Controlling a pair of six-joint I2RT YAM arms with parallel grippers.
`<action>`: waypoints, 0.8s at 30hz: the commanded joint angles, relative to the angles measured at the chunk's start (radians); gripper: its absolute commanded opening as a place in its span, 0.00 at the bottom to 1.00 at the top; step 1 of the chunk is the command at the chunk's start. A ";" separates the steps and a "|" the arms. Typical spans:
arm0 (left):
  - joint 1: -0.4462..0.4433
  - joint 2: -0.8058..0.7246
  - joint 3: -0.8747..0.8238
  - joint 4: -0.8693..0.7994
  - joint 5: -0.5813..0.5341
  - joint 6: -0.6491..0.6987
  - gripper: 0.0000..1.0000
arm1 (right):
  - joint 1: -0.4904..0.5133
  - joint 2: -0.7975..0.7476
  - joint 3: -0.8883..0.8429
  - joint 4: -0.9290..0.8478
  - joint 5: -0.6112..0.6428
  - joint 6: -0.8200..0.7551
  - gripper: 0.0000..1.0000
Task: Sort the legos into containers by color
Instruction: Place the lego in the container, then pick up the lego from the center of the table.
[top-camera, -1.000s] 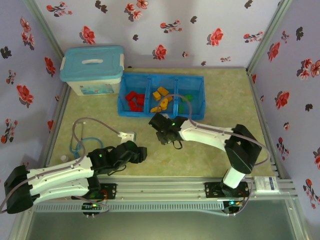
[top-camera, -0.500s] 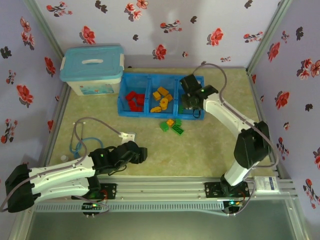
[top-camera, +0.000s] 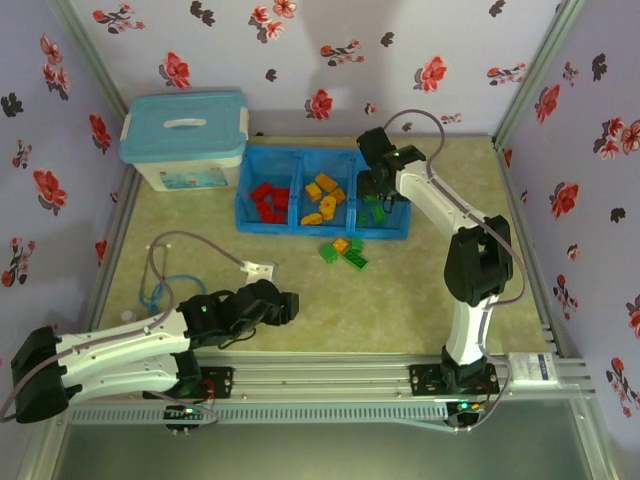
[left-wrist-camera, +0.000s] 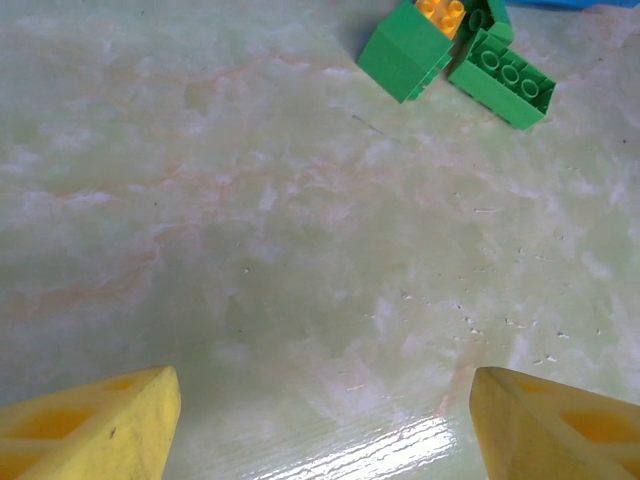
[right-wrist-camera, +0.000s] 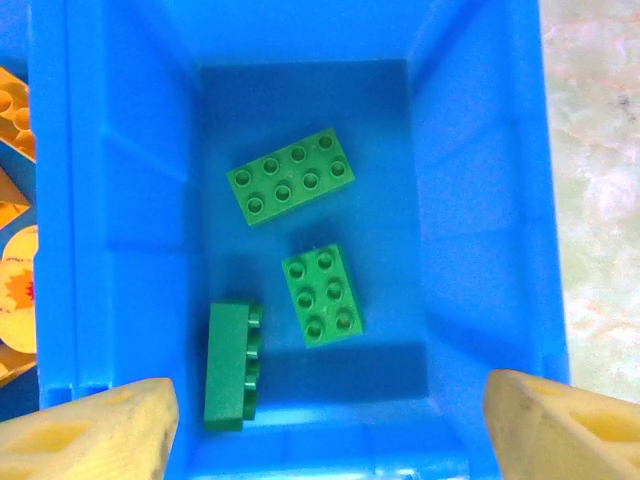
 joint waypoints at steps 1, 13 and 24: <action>-0.005 0.027 0.034 0.022 -0.023 0.033 0.77 | 0.017 -0.149 -0.079 -0.008 0.048 0.013 0.80; 0.153 0.307 0.175 0.160 0.168 0.154 0.78 | 0.092 -0.623 -0.601 0.169 -0.019 0.126 0.81; 0.294 0.682 0.413 0.198 0.332 0.292 0.80 | 0.117 -0.831 -0.866 0.221 -0.047 0.190 0.81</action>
